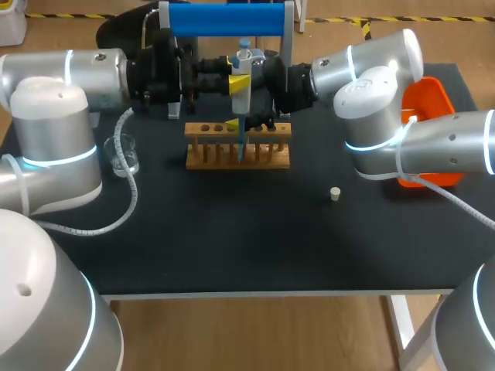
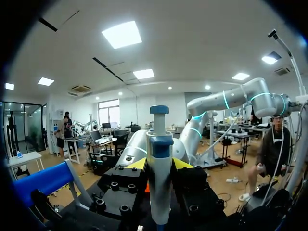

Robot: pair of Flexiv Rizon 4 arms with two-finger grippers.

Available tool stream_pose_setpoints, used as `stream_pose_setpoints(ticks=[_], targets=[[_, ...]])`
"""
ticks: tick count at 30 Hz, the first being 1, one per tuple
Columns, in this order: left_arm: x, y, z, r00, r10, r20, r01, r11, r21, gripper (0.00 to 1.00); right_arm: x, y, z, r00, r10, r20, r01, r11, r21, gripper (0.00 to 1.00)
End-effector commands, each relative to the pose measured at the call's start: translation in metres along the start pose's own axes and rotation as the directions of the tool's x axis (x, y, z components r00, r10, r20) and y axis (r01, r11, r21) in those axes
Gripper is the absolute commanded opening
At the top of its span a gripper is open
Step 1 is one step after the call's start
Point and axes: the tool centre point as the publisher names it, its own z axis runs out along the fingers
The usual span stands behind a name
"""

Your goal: Invert the test tube, pick up the pipette, mount the tip to pipette, aspirate from beaker and dispense into the tube, eject the tip, return the pipette, and cap with the stopper.

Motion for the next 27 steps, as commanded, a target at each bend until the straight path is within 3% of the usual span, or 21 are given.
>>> stream_pose_setpoints(ticks=[1, 14, 27], targets=[[-0.001, 0.000, 0.000, 1.000, 0.001, -0.003, -0.001, 1.000, 0.003, 0.00, -0.001, 0.001, -0.014, 1.000, 0.003, -0.013, -0.003, 1.000, -0.024, 1.00], [-0.001, 0.000, 0.000, 1.000, 0.001, -0.003, -0.001, 1.000, 0.003, 0.00, 0.002, -0.003, -0.059, 1.000, 0.008, 0.009, -0.007, 0.999, -0.044, 1.00], [-0.001, 0.000, 0.000, 1.000, 0.001, -0.003, -0.001, 1.000, 0.003, 0.00, 0.029, 0.002, -0.142, 0.992, 0.092, 0.090, -0.080, 0.989, -0.127, 1.00]])
